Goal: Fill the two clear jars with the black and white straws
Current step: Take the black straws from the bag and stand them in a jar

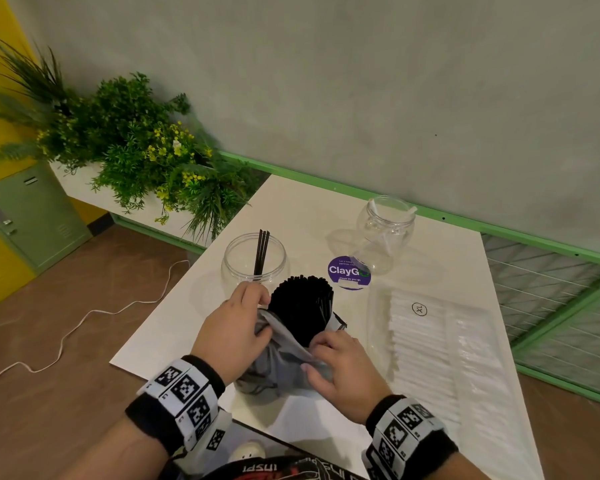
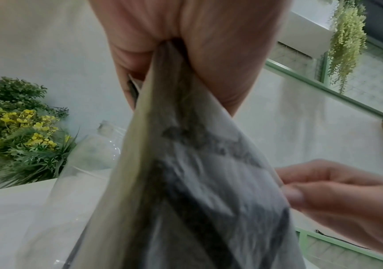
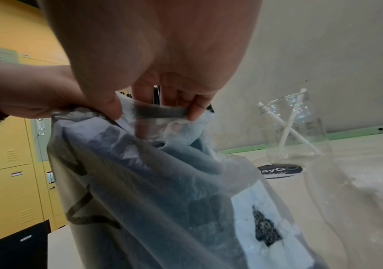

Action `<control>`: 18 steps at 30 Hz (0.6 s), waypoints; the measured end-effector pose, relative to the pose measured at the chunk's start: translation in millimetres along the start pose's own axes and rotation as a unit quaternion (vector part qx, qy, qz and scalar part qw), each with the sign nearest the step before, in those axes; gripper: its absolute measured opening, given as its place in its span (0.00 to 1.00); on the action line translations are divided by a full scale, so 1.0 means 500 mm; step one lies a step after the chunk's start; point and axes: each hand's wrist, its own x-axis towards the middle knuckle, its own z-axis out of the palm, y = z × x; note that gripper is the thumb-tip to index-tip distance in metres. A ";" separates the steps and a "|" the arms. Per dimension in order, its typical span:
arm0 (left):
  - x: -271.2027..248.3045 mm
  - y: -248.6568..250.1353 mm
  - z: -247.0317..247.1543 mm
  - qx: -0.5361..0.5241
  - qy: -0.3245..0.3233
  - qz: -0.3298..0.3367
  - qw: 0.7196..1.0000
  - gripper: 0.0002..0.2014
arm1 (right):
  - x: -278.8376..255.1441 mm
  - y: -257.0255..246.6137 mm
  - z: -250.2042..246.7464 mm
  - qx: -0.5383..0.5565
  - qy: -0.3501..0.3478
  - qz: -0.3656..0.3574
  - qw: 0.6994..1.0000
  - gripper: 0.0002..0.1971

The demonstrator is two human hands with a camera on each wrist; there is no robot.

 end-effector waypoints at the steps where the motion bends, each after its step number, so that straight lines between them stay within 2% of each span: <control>1: -0.002 0.000 0.001 0.000 0.001 0.004 1.000 0.17 | -0.002 -0.005 -0.002 0.026 0.001 0.009 1.000 0.17; 3: -0.004 0.000 0.001 -0.003 0.002 0.011 1.000 0.17 | -0.003 -0.013 -0.006 0.082 0.012 0.046 0.996 0.22; 4: -0.005 0.000 0.000 -0.005 0.003 0.013 1.000 0.17 | 0.000 -0.014 -0.011 0.092 0.019 0.066 0.993 0.21; 7: -0.008 0.000 0.001 -0.004 0.010 0.020 1.000 0.16 | 0.008 -0.007 -0.014 0.079 0.024 0.094 0.992 0.08; 8: -0.008 0.001 0.002 -0.004 0.011 0.025 1.000 0.15 | 0.009 -0.008 -0.016 0.071 0.021 0.092 0.993 0.07; 12: -0.008 0.007 0.008 -0.009 0.016 0.036 0.999 0.17 | 0.021 -0.025 -0.009 0.048 0.036 0.018 0.998 0.12; 14: -0.009 0.011 0.012 -0.018 0.020 0.032 0.999 0.20 | 0.028 -0.038 -0.005 0.044 0.040 -0.021 0.998 0.09; 18: -0.009 0.015 0.019 -0.027 0.037 0.026 0.999 0.19 | 0.032 -0.047 -0.001 0.030 0.017 -0.024 0.999 0.12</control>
